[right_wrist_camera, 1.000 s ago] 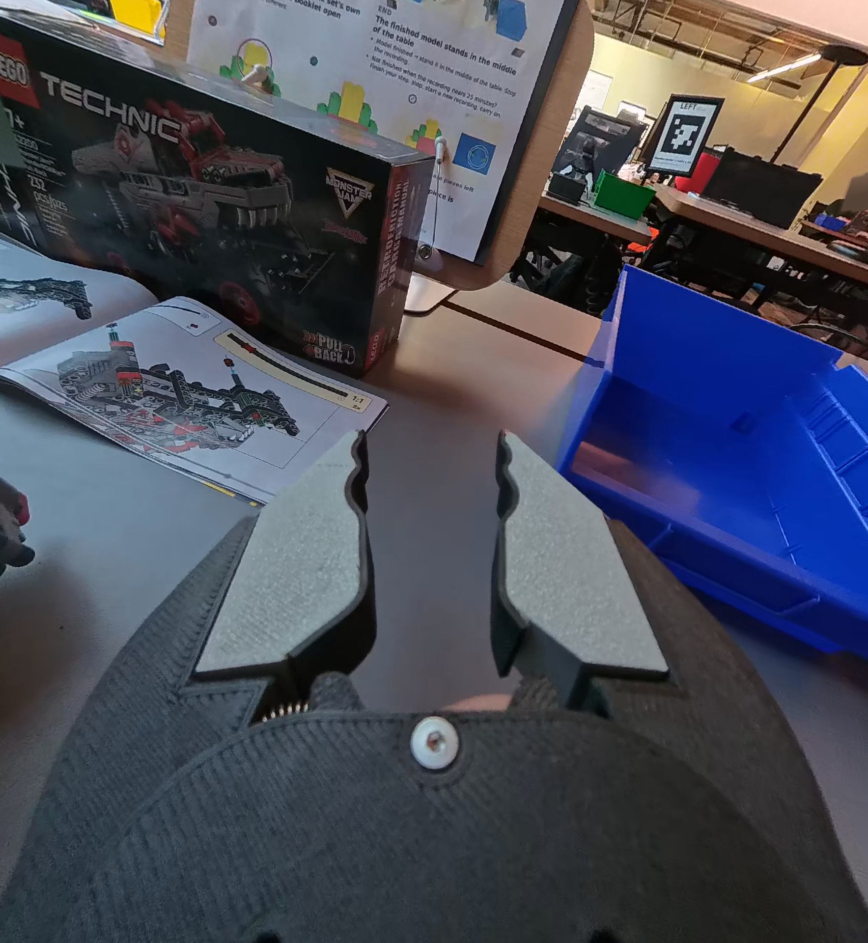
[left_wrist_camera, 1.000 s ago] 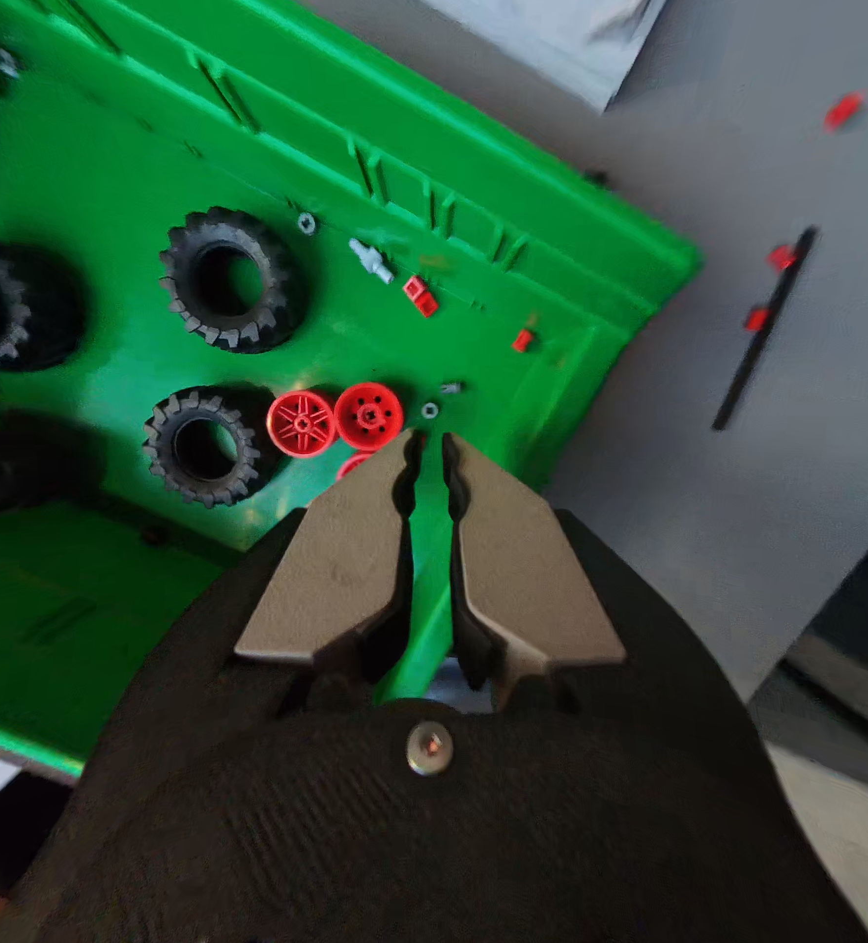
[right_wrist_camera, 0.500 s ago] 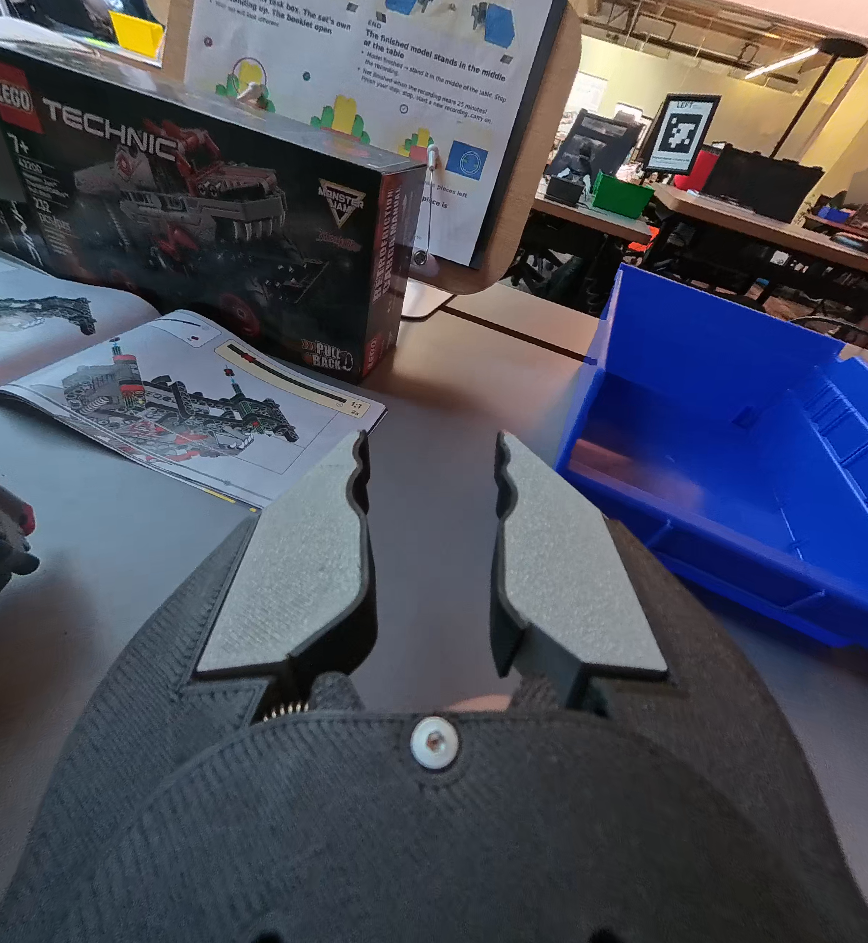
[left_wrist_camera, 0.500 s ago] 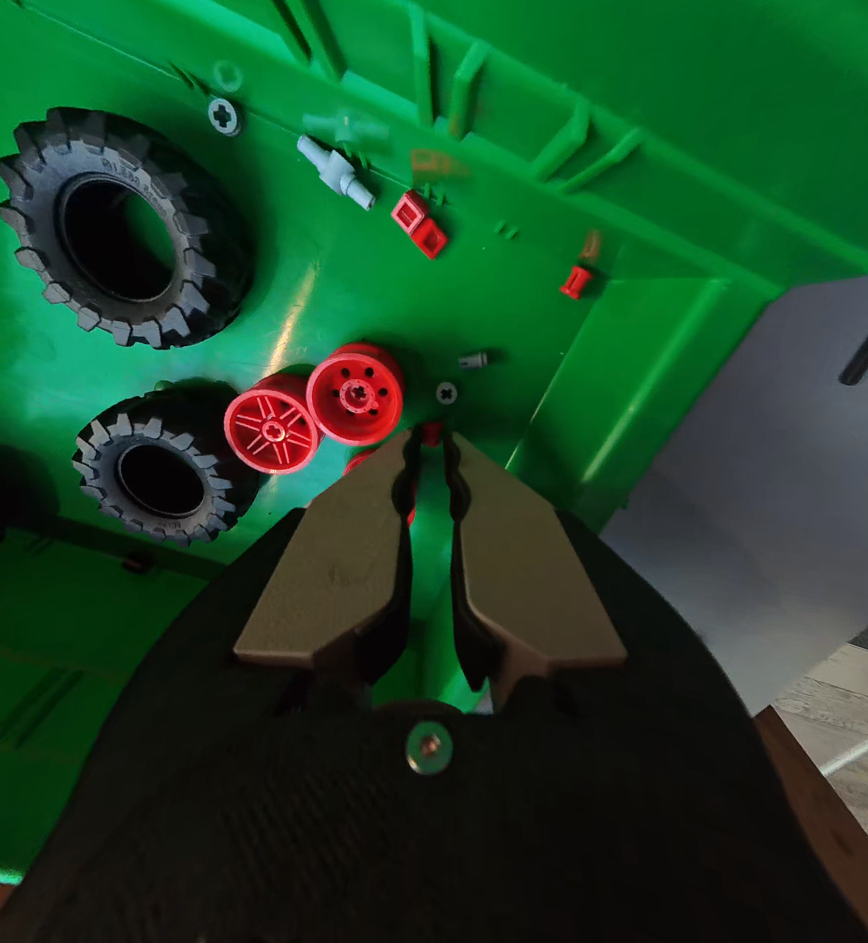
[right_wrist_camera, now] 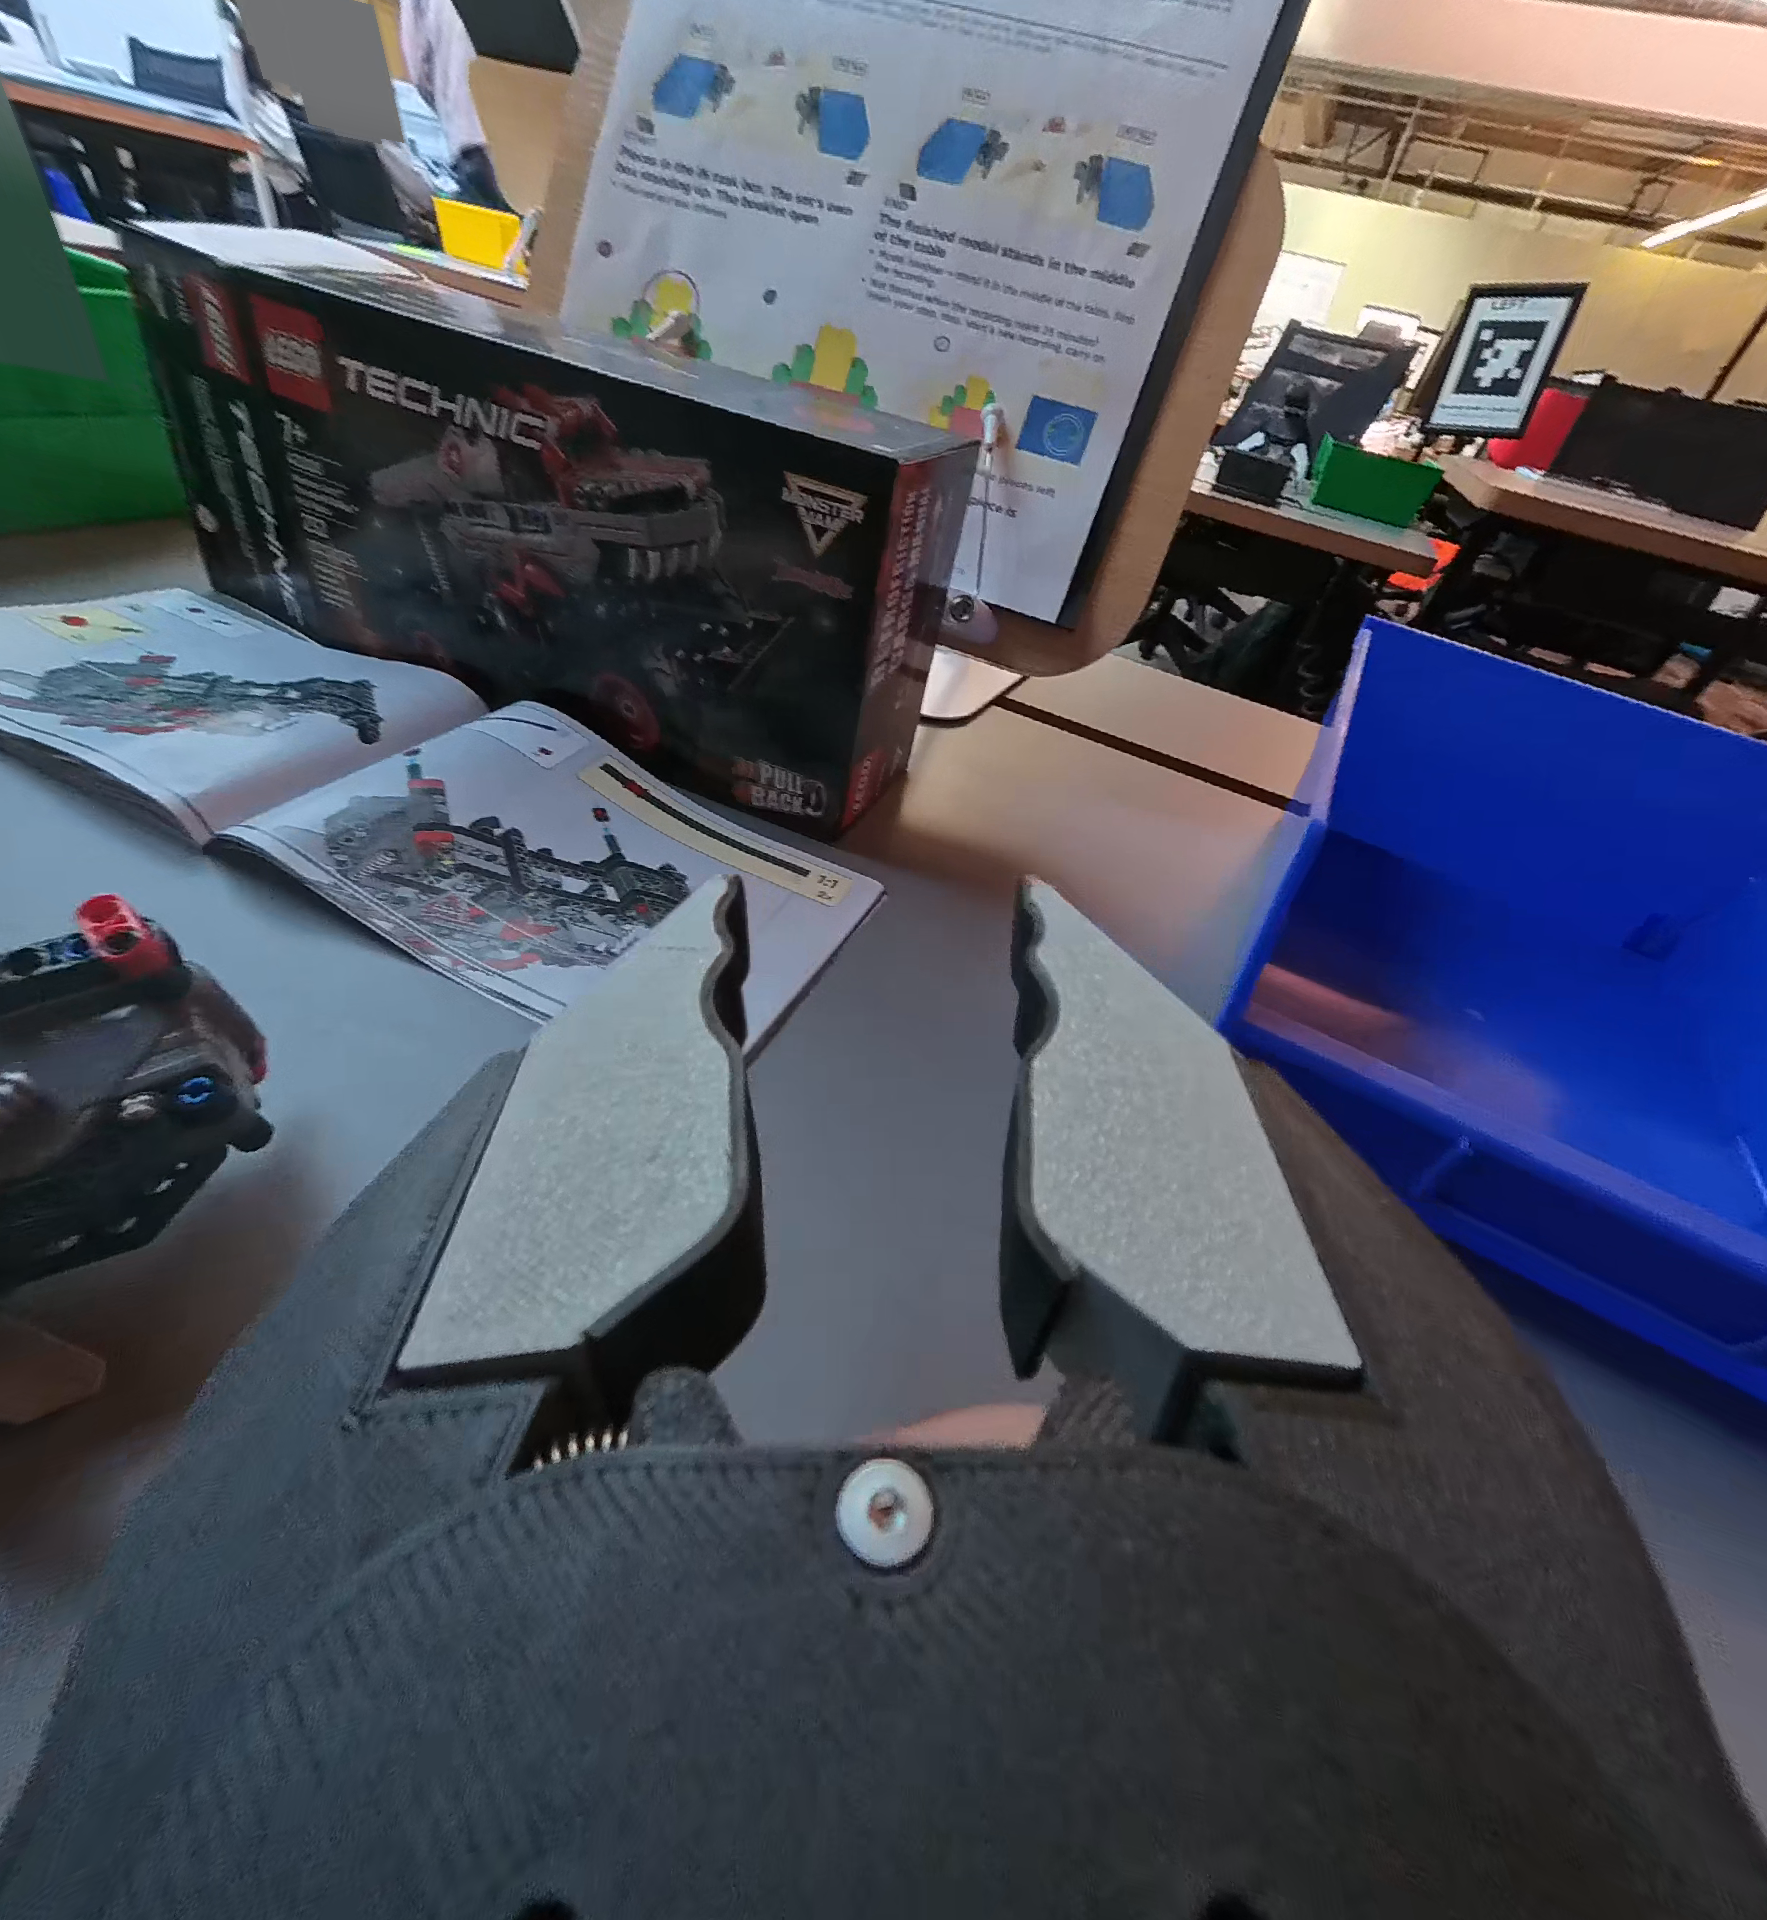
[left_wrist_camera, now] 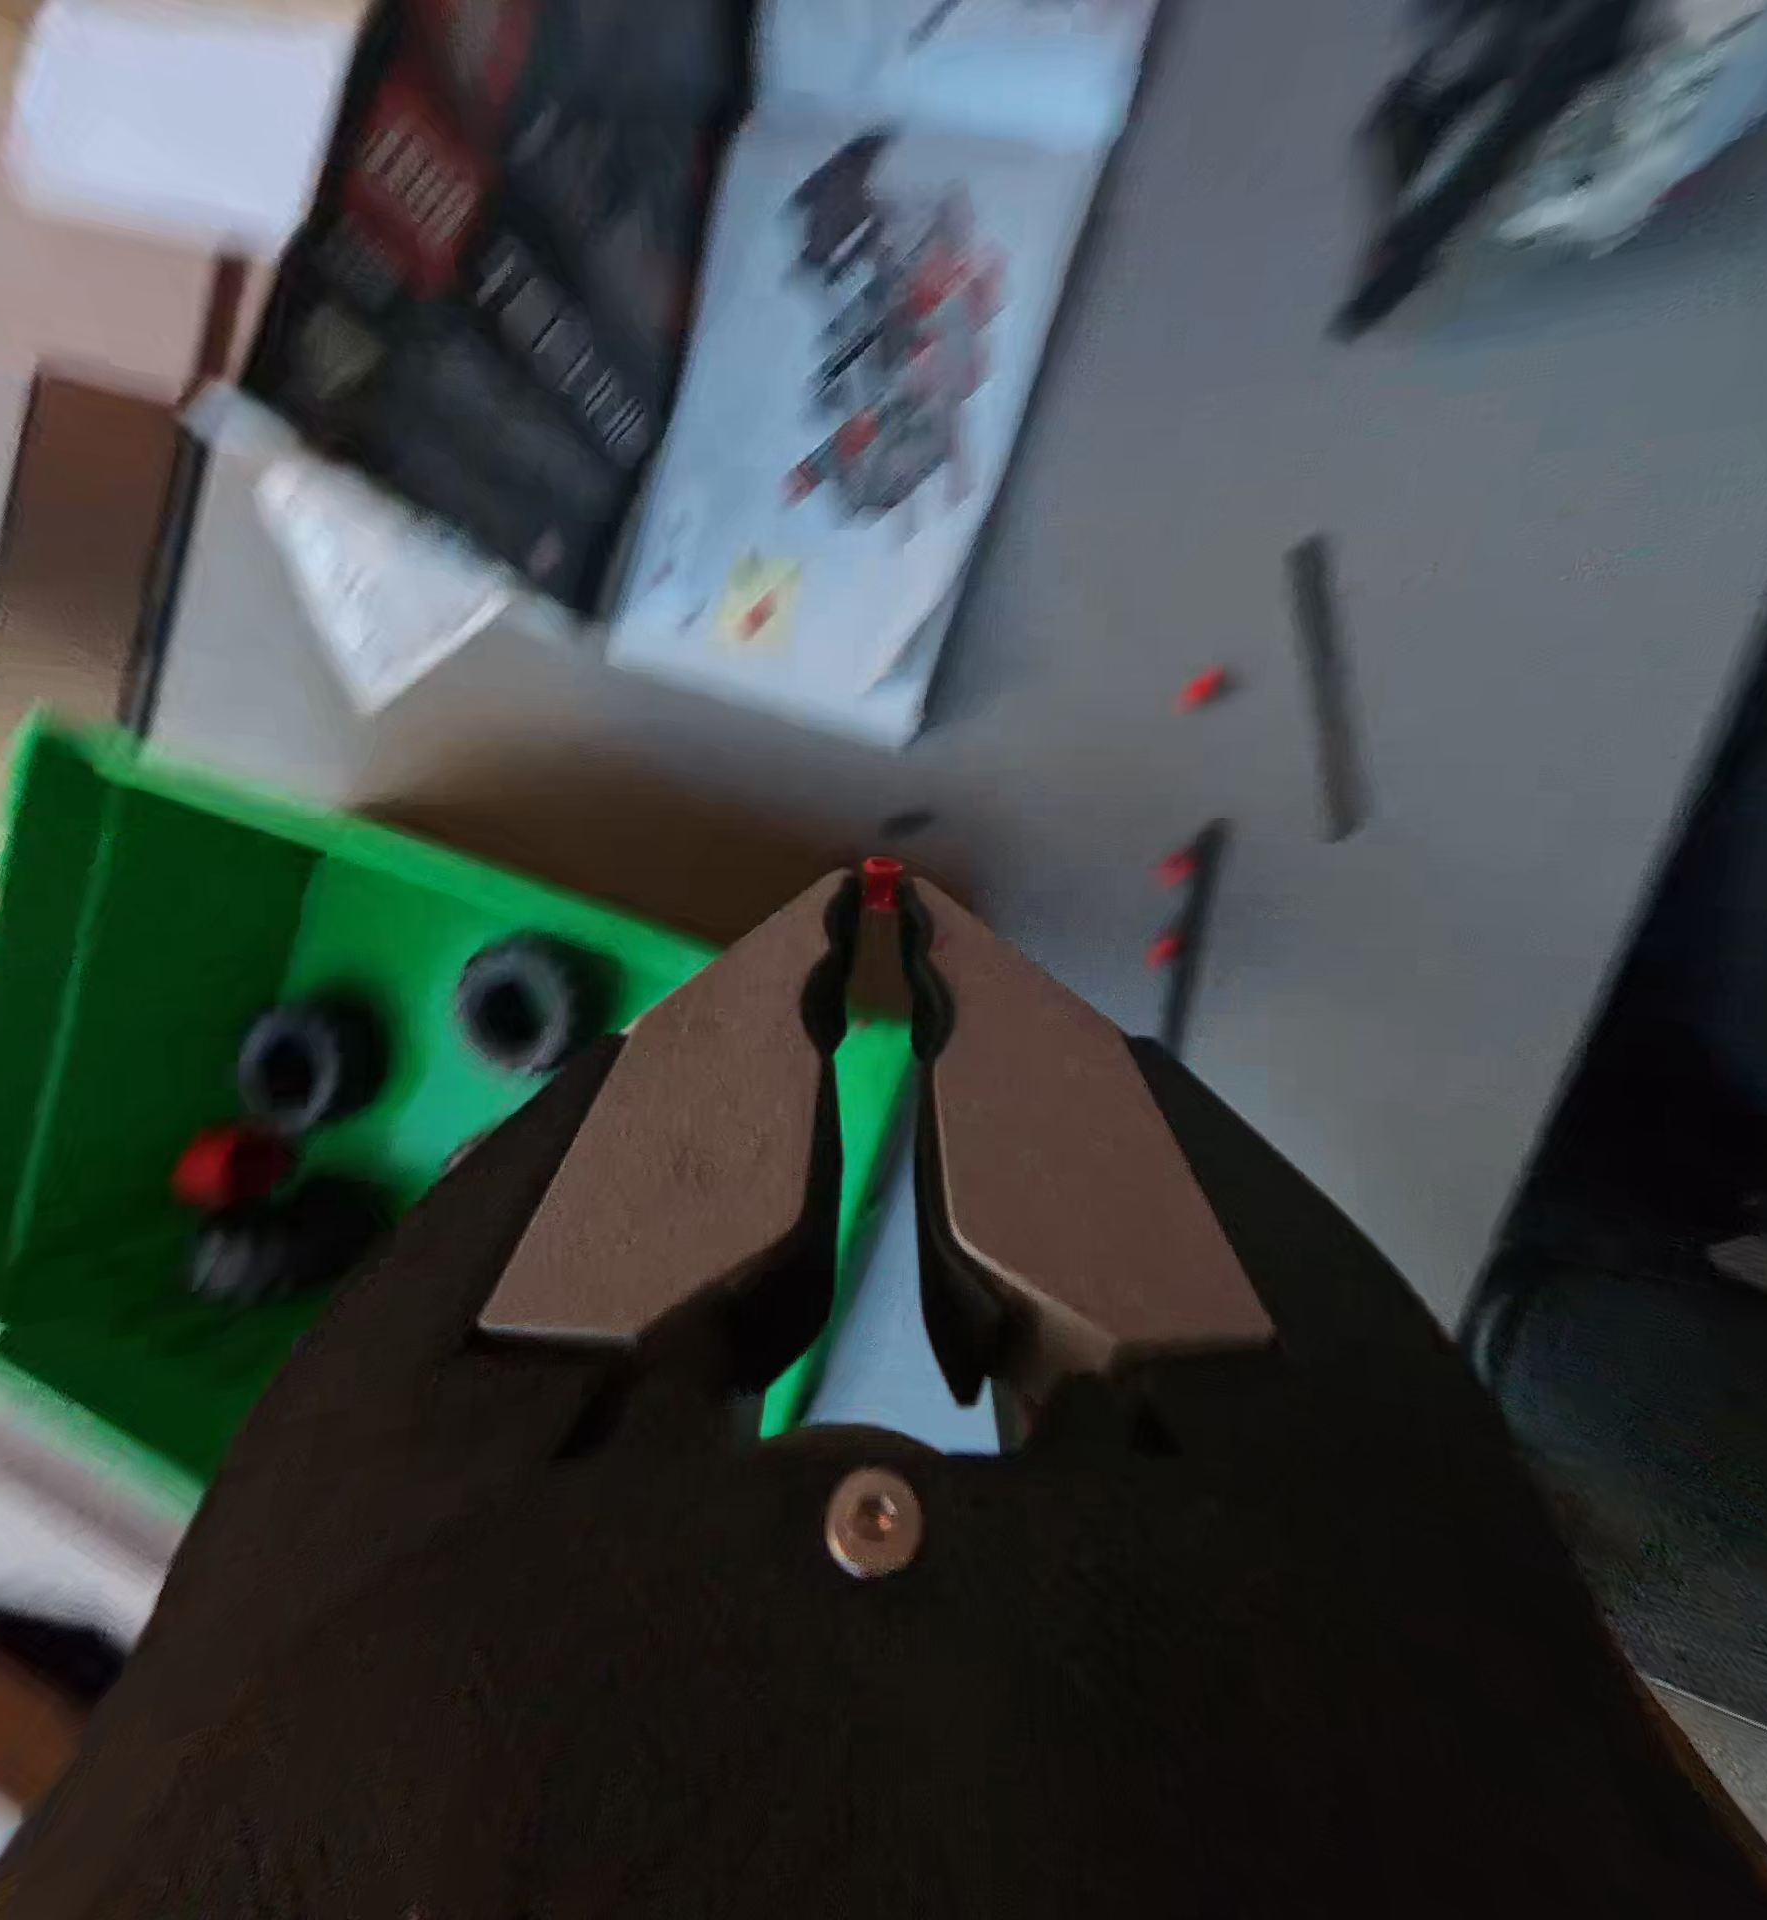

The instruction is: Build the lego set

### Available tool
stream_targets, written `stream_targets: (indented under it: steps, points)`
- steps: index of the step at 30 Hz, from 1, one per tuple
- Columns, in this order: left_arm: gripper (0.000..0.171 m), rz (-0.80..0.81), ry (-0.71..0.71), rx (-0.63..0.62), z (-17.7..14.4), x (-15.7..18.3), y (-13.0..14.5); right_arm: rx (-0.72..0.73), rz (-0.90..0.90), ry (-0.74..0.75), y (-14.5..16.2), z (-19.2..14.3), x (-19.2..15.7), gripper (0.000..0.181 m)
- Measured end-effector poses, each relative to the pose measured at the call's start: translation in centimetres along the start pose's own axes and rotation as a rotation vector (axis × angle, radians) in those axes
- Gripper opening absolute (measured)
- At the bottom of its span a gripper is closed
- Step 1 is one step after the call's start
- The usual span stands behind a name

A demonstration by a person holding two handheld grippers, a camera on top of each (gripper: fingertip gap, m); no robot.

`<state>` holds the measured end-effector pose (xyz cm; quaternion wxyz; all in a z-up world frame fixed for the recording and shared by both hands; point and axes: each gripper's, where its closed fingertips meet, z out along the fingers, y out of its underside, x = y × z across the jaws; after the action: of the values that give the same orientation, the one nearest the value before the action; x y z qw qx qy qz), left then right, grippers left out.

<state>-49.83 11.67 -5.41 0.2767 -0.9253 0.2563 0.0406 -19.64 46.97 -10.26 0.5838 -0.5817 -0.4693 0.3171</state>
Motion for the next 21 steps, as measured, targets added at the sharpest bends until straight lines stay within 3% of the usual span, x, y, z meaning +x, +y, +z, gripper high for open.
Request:
stream_targets:
  steps: [2, 4, 8, 13, 16, 21]
  points:
    - [0.004, 0.057, 0.085, 0.034, 2.9, 4.8, -2.8, 0.025, 0.013, -0.034, -0.4, -0.2, -0.5, 0.048]
    - [0.004, 0.089, 0.097, -0.016, 6.8, 7.5, -3.0, 0.045, 0.032, -0.074, -0.7, -0.5, -1.1, 0.049]
    - [0.004, 0.043, 0.106, -0.083, 11.6, 8.7, -1.6, 0.080, 0.058, -0.146, -1.3, -1.1, -2.1, 0.049]
    - [0.005, -0.004, 0.139, -0.127, 12.8, 9.2, -0.2, 0.071, 0.061, -0.260, -1.2, -1.4, -4.1, 0.049]
    - [0.013, -0.004, 0.126, -0.142, 13.2, 9.3, 0.3, 0.059, 0.041, -0.309, -1.1, -1.6, -5.3, 0.049]
    - [0.019, -0.063, 0.116, -0.114, 12.4, 8.8, -0.1, 0.048, 0.028, -0.361, -0.9, -2.0, -6.3, 0.048]
